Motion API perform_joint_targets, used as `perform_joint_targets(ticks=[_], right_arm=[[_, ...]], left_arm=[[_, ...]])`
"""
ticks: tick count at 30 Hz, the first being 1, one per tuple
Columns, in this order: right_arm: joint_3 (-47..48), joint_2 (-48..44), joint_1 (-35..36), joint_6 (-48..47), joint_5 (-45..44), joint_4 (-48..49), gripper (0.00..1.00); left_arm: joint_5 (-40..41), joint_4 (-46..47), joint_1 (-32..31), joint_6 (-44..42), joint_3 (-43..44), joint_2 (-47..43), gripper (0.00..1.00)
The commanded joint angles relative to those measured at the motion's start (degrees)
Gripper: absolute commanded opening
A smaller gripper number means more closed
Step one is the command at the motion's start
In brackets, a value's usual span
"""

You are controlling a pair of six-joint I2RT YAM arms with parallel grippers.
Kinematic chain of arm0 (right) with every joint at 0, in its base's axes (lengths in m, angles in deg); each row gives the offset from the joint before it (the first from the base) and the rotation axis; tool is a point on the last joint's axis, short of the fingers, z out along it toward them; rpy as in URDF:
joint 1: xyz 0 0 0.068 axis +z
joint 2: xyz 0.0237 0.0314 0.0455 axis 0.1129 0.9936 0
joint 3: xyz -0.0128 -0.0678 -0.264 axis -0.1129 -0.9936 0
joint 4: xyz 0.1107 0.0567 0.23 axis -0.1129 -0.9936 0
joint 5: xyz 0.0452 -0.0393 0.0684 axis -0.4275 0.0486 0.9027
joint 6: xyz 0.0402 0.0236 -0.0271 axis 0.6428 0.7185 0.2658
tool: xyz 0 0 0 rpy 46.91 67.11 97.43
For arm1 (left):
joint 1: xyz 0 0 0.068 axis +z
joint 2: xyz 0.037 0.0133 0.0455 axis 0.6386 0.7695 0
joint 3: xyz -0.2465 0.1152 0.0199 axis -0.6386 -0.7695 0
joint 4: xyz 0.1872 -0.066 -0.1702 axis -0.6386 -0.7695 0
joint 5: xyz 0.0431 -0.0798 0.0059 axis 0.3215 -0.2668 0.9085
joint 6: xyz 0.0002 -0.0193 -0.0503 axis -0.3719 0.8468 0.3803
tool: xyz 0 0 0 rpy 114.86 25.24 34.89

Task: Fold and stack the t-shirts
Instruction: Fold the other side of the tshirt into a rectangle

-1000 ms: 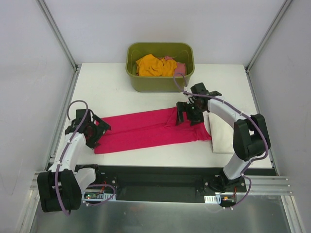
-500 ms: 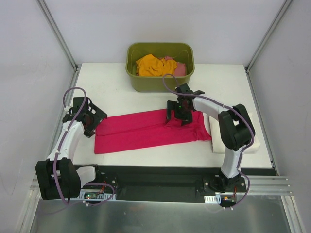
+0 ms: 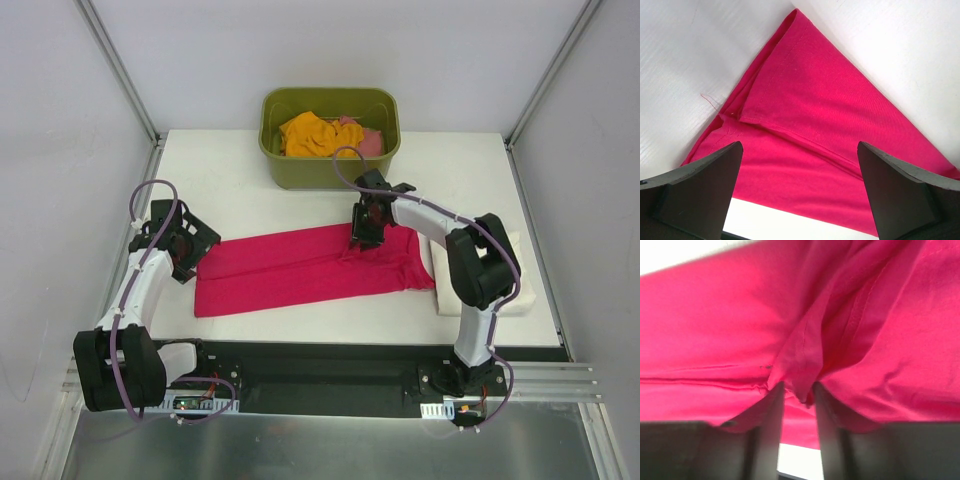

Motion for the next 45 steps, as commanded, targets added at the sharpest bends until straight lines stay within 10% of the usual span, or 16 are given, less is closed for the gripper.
perform_joint_targets(ticks=[1,8,20,27,32,45], right_arm=[[2.8,0.5,0.9,1.3,-4.1,-2.0,0.25],[5.4,2.3,1.4,0.2,-3.6,-2.1,0.02],[13.9,8.5,2.9,3.2,0.1,-2.1,0.13],[17.5,9.8,3.6,0.8,6.6,-0.6,0.5],[16.3,4.2,3.6,-4.4,12.3,2.7,0.94],[-12.2,-17.7,-2.5,0.1,5.7,6.2,0.97]], left_arm=[[0.6,0.0,0.2,-1.0,1.0,0.0,0.99],[-0.6,0.7,0.2,-1.3,0.8,1.1,0.99],[-3.1,1.1,0.2,-1.3,0.3,0.8,0.99],[-4.9,1.0,0.2,-1.9,0.8,0.2,0.99],[-6.6,1.1,0.1,-2.0,1.5,0.5,0.99],[-11.5,2.4,-10.8,-4.1,13.2,14.4,0.99]])
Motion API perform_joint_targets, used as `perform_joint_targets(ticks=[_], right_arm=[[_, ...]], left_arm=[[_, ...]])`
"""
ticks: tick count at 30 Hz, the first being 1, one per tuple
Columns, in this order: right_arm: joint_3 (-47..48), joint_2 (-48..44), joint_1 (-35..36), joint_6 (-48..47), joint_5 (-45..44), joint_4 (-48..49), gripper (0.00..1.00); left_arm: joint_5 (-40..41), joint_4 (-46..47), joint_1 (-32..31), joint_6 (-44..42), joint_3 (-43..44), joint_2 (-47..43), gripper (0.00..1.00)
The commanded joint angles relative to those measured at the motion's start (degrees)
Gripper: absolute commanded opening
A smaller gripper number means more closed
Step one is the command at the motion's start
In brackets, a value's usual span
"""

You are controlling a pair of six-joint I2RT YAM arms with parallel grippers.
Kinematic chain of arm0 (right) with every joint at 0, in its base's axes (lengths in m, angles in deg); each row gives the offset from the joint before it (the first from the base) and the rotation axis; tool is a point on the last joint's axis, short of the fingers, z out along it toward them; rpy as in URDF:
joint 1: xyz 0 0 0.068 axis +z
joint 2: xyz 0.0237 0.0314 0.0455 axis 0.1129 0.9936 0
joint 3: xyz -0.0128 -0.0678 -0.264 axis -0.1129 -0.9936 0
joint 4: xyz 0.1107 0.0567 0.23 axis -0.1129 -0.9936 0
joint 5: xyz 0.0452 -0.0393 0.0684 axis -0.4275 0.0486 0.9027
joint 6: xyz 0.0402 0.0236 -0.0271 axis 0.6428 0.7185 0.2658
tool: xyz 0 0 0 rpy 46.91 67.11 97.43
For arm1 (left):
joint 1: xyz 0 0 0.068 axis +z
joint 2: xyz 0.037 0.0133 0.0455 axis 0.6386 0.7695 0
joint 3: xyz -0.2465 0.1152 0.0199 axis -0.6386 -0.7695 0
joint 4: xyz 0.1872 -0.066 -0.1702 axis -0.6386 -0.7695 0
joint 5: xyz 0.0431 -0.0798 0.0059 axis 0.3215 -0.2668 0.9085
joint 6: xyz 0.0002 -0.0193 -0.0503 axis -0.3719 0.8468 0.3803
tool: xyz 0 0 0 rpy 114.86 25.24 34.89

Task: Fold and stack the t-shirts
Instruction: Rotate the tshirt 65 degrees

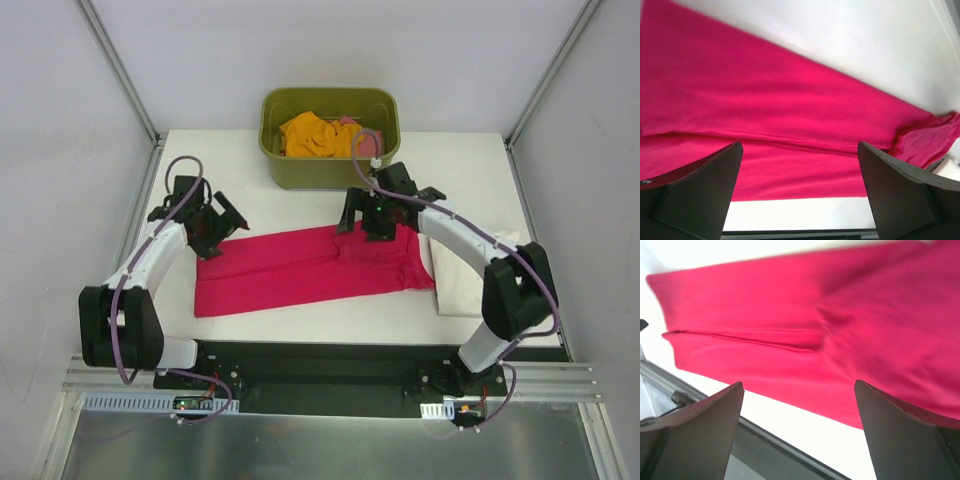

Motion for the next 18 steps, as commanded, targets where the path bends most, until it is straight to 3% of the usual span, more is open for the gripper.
perform_joint_targets(ticks=[1,5,9,18], right_arm=[[-10.1,-6.9,-2.5,2.6,-4.7,-1.1,0.97],[-16.4,-8.9,-5.0,3.0,-7.4,-1.6,0.97],[-15.6,-3.5,-7.4,2.2,-8.6,-2.3,0.97],[1.5,12.5,-11.9,-8.8,-6.4,-8.3,0.97]], left_arm=[[-2.3,1.2,-4.5,-1.9,6.2,7.6,0.99],[-3.4,2.3,-5.1,-1.9,7.6,11.5,0.99],[-2.5,2.8,-5.2,-2.1,5.1,12.3,0.99],[-0.6,3.2,-5.1,-1.6,-1.0,14.4,0.99]])
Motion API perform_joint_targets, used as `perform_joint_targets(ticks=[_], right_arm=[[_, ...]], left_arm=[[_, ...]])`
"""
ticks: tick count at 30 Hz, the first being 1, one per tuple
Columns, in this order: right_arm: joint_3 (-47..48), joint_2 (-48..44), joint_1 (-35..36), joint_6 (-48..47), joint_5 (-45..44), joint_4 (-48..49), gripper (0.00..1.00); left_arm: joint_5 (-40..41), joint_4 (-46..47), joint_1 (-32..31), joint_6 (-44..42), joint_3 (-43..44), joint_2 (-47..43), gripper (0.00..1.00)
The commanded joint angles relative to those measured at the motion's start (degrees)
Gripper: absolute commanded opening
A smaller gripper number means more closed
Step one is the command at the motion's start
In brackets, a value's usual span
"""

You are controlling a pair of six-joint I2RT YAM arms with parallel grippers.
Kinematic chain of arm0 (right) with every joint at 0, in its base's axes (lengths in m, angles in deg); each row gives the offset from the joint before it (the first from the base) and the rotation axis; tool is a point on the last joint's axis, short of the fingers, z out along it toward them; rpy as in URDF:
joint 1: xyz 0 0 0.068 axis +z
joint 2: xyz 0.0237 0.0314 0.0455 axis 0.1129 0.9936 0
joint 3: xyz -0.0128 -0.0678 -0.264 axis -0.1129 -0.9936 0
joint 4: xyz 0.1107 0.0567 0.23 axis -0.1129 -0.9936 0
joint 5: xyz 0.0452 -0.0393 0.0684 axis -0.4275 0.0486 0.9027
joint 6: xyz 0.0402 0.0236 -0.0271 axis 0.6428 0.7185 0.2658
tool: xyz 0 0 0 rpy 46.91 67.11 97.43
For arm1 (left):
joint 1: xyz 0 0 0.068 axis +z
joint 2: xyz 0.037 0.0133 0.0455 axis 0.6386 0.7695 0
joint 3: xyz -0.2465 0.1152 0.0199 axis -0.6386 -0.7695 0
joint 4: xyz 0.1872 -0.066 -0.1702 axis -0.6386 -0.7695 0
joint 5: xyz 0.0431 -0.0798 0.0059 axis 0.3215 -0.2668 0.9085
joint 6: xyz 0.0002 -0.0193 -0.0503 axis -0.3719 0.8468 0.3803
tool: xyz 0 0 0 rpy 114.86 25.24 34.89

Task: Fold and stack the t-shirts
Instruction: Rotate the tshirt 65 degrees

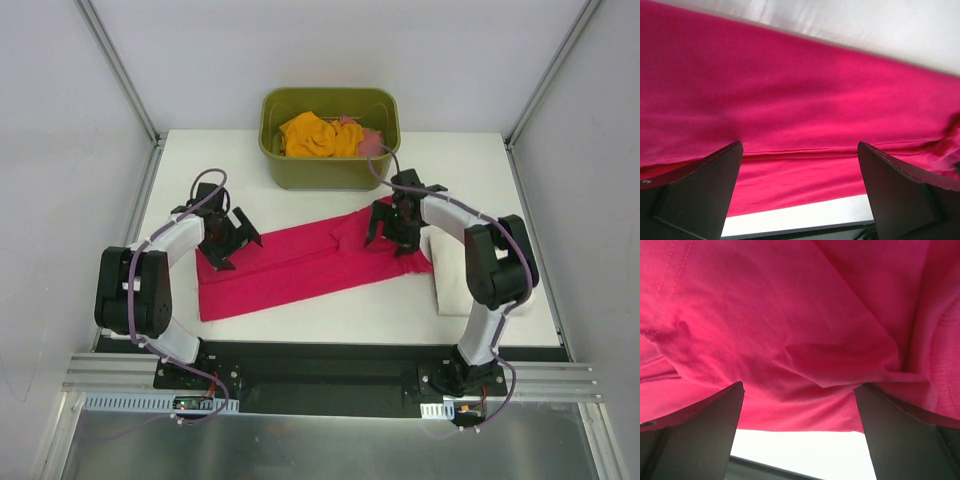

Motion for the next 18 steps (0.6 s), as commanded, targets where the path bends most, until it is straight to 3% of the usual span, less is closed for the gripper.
perform_joint_targets(ticks=[1,7,15,18], right_arm=[[8.8,7.0,-2.6,-8.0,-0.6,-3.2,0.97],[16.7,12.2,-7.9,-11.5,-0.9,-7.8,0.97],[24.4,17.7,-14.3,-15.2,2.7,-9.9,0.97],[29.5,20.6,-16.1,-20.8,3.7,-11.0,0.97]], left_arm=[[2.5,-0.5,0.2,-0.4,-2.2,0.6,0.99],[-0.5,-0.4,-0.1,-0.3,-3.0,0.7,0.99],[-3.3,0.5,-8.4,4.6,-2.3,2.5,0.99],[-3.2,0.6,-9.8,5.8,-1.9,2.7,0.99]])
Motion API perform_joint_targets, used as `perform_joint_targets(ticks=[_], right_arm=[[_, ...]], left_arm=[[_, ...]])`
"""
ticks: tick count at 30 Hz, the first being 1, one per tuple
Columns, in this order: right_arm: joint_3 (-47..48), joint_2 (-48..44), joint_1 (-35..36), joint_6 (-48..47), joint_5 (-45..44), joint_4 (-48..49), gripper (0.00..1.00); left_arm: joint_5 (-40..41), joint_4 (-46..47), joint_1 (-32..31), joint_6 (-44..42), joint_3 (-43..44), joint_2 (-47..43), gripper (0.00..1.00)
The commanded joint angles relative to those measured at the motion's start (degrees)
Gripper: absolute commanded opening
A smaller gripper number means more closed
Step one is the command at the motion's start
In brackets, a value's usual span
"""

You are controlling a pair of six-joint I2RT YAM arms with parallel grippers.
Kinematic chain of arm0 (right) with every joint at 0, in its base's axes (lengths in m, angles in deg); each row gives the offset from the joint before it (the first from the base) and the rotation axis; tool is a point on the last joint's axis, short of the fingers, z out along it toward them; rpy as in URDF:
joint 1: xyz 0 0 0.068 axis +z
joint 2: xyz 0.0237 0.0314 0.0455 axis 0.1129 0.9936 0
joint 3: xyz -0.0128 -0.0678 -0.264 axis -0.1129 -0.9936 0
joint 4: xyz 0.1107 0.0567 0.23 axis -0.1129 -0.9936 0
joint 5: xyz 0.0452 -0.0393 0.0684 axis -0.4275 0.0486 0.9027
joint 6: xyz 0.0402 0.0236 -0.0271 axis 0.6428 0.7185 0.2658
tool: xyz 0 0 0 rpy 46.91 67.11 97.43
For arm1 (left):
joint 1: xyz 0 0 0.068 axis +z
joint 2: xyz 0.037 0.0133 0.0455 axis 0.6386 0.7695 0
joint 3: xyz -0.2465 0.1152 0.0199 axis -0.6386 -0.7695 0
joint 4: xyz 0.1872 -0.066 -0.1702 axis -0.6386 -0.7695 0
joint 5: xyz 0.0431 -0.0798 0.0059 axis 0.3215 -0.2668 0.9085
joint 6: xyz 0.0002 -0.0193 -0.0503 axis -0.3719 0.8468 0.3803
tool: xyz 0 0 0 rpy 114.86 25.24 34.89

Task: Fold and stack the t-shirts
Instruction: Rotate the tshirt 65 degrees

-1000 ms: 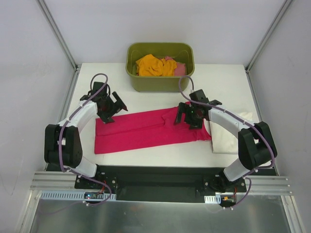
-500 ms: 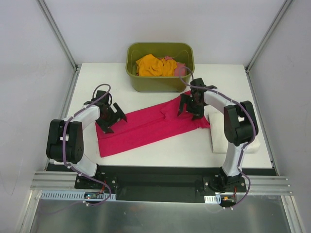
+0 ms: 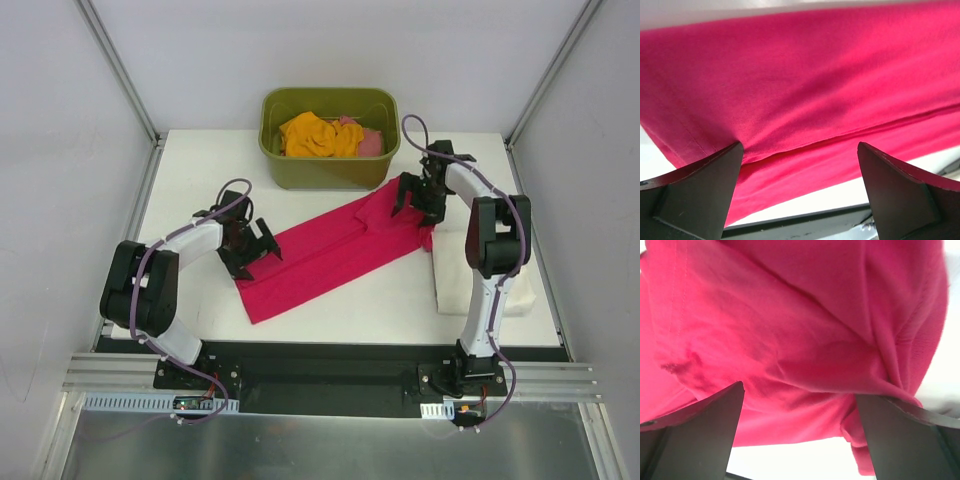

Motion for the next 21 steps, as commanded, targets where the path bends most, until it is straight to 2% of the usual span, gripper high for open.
perform_joint_targets(ticks=[1,8,12,16,19,21], right_arm=[[8.3,5.0,-2.9,-9.1,0.4,-2.7,0.97],[22.3,12.8,-5.1,-20.1,7.6,-7.1,0.97],[24.2,13.0,-5.2,-27.3,10.6,-6.3,0.97],[22.9,9.0,-5.2,-37.0,8.9,-5.9,0.97],[21.1,3.7,-5.2,-39.6,6.6,-6.7,0.97],[18.7,-2.1,-5.1,-40.2,8.1,-6.7,0.97]], left_arm=[[-1.1,0.0,-2.4,3.3,0.6,0.6,0.99],[-0.4,0.0,-2.5,3.3,0.7,1.2,0.99],[-0.1,-0.2,-2.5,3.0,-0.1,1.8,0.99],[0.3,-0.2,-2.5,3.0,-0.7,0.9,0.99],[0.4,-0.5,-2.5,2.5,-1.0,-0.9,0.99],[0.1,-0.6,-2.6,2.2,-0.9,-3.1,0.99]])
